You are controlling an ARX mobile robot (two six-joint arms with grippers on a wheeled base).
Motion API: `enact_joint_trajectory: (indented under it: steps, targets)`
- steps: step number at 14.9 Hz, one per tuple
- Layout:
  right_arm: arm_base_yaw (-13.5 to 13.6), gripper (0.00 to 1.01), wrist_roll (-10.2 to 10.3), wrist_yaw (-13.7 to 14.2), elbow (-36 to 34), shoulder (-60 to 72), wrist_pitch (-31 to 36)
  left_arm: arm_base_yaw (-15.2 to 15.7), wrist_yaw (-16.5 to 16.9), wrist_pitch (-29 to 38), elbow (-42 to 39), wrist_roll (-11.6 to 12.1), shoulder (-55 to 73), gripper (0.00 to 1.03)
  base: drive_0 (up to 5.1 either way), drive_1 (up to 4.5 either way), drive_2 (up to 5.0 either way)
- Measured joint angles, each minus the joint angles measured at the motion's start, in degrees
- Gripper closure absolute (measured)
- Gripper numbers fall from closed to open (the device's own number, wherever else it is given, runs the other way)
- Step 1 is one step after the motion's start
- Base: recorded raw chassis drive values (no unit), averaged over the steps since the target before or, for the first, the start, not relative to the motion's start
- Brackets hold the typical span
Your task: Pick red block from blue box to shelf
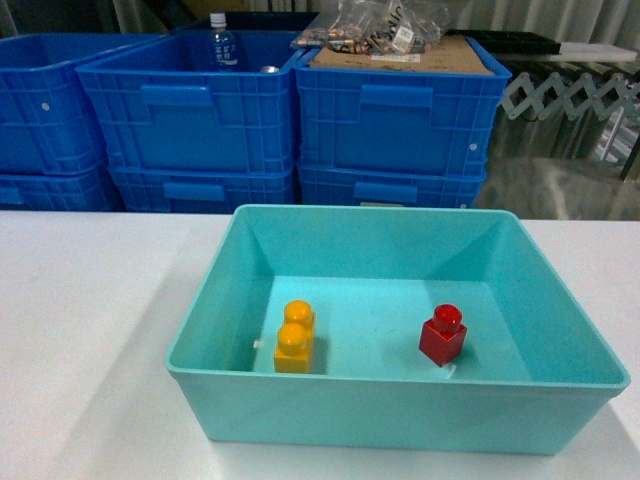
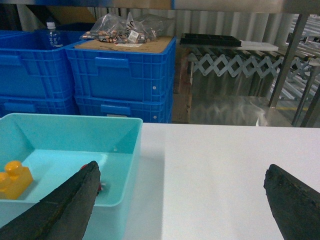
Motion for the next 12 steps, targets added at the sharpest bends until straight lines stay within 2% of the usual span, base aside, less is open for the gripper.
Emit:
enact_joint_trajectory:
  steps: [12]
  targets:
    - [0.0, 0.03, 0.0, 0.0, 0.0, 0.0, 0.0, 0.0, 0.0, 0.0, 0.0, 0.0, 0.0, 0.05, 0.0, 0.00, 0.0]
